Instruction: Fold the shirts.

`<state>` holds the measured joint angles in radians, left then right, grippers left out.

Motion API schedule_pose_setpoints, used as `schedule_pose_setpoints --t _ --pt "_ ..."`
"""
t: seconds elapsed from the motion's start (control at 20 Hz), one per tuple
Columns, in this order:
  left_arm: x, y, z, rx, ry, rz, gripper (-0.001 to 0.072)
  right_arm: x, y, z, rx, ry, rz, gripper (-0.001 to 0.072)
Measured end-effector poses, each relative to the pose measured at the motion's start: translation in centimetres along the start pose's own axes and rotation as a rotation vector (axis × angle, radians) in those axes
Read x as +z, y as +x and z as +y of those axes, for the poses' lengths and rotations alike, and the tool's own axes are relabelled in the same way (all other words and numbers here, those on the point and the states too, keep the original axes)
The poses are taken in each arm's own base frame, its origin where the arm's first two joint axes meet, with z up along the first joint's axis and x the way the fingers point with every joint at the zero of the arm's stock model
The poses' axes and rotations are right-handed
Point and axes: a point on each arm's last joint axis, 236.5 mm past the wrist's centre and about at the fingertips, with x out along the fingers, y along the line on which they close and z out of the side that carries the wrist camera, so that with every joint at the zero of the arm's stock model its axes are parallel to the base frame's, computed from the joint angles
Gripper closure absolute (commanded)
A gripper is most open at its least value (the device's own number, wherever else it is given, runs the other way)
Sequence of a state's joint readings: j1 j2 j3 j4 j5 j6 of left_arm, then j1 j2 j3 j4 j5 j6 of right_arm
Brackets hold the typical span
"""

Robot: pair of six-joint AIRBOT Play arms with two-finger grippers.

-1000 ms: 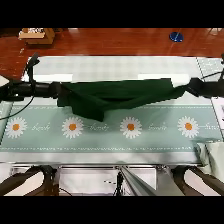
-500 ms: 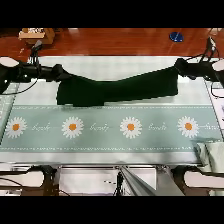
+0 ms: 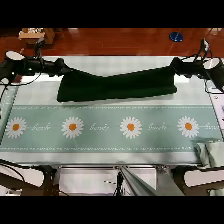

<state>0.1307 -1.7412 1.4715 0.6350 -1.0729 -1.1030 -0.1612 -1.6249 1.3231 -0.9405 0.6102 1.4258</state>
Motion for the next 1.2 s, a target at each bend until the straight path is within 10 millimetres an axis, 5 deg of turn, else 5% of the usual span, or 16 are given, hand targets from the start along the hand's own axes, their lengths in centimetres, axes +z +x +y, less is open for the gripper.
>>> schedule_pose_setpoints --t 0.05,0.1,0.15,0.2,0.35,0.4,0.5,0.85,0.9,1.0,1.2 --pt "-0.3 0.5 0.5 -0.001 -0.011 0.015 0.0684 -0.2 0.2 -0.2 -0.008 -0.011 0.008 0.0689" --pt "-0.6 1.0 1.0 0.0 -0.021 0.025 0.0601 -0.7 0.4 -0.5 -0.02 -0.028 0.026 0.0689" --pt "-0.9 1.4 1.6 0.0 -0.033 0.037 0.044 -1.1 0.5 -0.8 -0.029 -0.041 0.039 0.0689" --pt "-1.3 1.8 1.9 -0.001 -0.045 0.053 0.0356 -1.4 0.6 -1.1 -0.039 -0.051 0.054 0.0689" --pt "-1.9 2.2 3.0 0.0 -0.065 0.074 0.028 -2.9 0.7 -2.1 -0.075 -0.097 0.115 0.0687" --pt "-1.8 1.9 3.4 0.004 -0.076 0.072 0.0279 -3.4 0.7 -2.4 -0.086 -0.11 0.134 0.0624" --pt "-1.8 1.0 4.3 0.004 -0.115 0.073 0.028 -3.6 0.5 -3.0 -0.105 -0.131 0.15 0.0298" --pt "-3.0 -5.0 4.8 -0.051 -0.194 0.133 0.0347 -1.5 -2.7 -6.7 -0.214 -0.134 0.128 0.0277" --pt "-3.0 -5.7 4.3 -0.06 -0.189 0.136 0.0347 -1.6 -3.1 -7.5 -0.229 -0.104 0.135 0.0224" --pt "-2.9 -6.3 3.6 -0.064 -0.174 0.133 0.0347 -2.3 -3.1 -8.9 -0.239 -0.025 0.165 0.0117" --pt "-3.2 -6.2 2.0 -0.077 -0.143 0.153 0.0396 -4.9 -1.2 -9.4 -0.156 0.142 0.256 0.0116"
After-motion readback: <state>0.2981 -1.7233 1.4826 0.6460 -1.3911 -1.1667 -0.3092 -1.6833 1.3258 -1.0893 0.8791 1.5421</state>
